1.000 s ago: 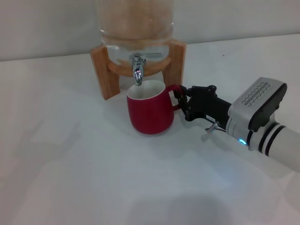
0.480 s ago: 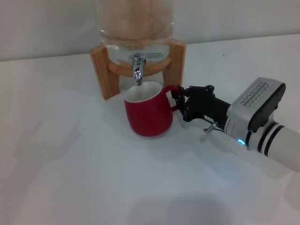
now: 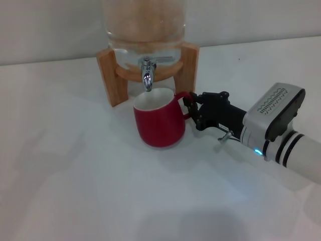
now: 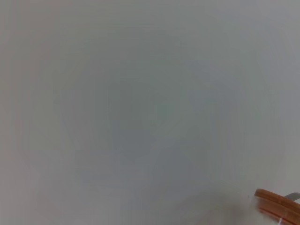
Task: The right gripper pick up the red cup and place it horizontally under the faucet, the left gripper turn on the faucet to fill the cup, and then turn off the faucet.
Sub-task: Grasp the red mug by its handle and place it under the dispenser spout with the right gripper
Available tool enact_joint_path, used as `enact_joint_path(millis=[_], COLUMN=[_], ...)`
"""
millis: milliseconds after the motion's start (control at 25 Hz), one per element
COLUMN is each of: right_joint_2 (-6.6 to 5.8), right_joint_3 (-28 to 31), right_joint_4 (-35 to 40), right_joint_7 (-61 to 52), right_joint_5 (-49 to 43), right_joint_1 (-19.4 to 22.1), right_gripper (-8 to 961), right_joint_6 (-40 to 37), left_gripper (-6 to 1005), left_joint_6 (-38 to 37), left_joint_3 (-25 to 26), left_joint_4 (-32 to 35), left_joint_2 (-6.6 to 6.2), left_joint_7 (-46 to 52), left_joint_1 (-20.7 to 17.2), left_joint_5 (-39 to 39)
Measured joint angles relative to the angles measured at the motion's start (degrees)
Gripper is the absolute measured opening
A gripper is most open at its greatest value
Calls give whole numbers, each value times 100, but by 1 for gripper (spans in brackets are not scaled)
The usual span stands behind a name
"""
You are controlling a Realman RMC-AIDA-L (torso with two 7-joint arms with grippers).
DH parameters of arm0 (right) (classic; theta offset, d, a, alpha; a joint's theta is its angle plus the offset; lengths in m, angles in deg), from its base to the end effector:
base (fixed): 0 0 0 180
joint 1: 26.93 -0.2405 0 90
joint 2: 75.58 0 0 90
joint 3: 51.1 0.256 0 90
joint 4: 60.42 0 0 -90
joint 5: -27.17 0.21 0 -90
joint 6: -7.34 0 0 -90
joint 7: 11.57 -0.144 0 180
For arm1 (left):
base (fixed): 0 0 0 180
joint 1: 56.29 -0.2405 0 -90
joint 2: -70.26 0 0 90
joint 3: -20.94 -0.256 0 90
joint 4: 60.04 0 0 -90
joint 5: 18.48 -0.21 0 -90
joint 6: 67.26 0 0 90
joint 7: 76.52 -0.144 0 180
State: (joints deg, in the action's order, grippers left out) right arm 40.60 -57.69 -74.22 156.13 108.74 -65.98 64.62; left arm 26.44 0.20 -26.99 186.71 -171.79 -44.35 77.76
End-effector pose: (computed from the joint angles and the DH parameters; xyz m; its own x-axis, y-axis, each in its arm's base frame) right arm 0.2675 0.3576 -0.0828 0.8152 -0.0950 -0.5714 -0.5098 -0.5859 -0.6299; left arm -0.3554 0.2561 0.1127 0.2397 0.1222 0.9631 0.8726 -0.4620 -0.1585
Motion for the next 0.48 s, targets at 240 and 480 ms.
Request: enact_joint_path(millis=[240,480], right_joint_2=[0,0], right_joint_3=[1,17], right_joint_4=[4,-2], right_joint_7=[-8,-9], right_joint_5=[5,33], right_joint_1=[17,30], right_gripper=[119,151], right_joint_6=[2,17], left_gripper=[875,875], left_joint_6=[0,0], left_joint_3=[0,0], left_joint_4=[0,0], left_joint_2=[0,0], left_joint_7=[6,14], left_joint_1=[0,0], left_joint_5=[0,0])
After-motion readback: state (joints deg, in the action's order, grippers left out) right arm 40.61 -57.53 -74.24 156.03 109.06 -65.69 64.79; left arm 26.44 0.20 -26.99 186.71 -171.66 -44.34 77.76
